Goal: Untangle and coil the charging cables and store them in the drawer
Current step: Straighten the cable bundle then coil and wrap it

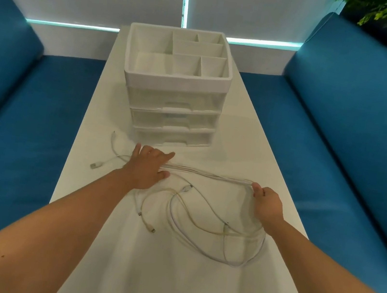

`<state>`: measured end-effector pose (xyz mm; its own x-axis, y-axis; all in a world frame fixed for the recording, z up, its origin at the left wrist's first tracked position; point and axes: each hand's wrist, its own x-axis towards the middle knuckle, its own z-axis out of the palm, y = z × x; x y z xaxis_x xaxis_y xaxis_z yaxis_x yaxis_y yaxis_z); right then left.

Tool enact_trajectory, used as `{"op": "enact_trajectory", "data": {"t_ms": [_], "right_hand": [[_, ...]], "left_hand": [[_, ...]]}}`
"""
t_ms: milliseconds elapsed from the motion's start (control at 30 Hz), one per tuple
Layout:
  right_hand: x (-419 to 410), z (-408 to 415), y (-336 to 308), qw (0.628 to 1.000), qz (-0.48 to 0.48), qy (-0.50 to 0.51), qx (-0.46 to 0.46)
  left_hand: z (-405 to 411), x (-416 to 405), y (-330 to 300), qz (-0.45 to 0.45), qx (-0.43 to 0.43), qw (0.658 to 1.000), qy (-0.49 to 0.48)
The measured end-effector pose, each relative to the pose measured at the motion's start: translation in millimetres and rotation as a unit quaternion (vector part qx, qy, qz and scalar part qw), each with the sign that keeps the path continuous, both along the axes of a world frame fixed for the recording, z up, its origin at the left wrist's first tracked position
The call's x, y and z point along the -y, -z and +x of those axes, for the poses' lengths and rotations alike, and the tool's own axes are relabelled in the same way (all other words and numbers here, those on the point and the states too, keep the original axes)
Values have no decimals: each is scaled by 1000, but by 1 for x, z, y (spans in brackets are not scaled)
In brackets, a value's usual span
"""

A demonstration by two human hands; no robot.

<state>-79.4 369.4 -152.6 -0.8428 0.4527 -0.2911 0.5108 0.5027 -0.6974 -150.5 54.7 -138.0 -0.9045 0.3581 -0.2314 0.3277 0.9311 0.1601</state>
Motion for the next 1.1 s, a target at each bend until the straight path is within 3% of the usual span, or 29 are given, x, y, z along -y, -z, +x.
{"op": "enact_trajectory", "data": {"t_ms": [100,200,333,533,733,833,900,933,1000,1100], "right_hand": [[0,2,-3,1000,-15,-15,12],[4,7,-8,996,-82,6,24],[15,18,-15,971,-233,37,41],[18,29,-29,950,-309,5,38],[23,37,-42,973,-191,-126,18],[25,43,-43,978,-18,-206,-4],[28,55,-46,962,130,-238,-45],[32,64,-48,944,161,-270,-96],[37,82,-53,907,133,-365,-161],[36,103,-52,886,77,-436,-140]], "left_hand": [[31,-34,-6,187,-103,977,24],[82,-94,-10,310,-27,949,42],[131,-164,-3,247,126,961,13],[138,-166,0,197,99,975,37],[139,-148,-14,85,29,989,121],[140,-135,-18,100,54,985,128],[142,-128,-20,117,84,983,115],[142,-126,-22,125,97,982,106],[141,-124,-28,142,126,978,87],[141,-123,-35,204,160,963,75]]}}
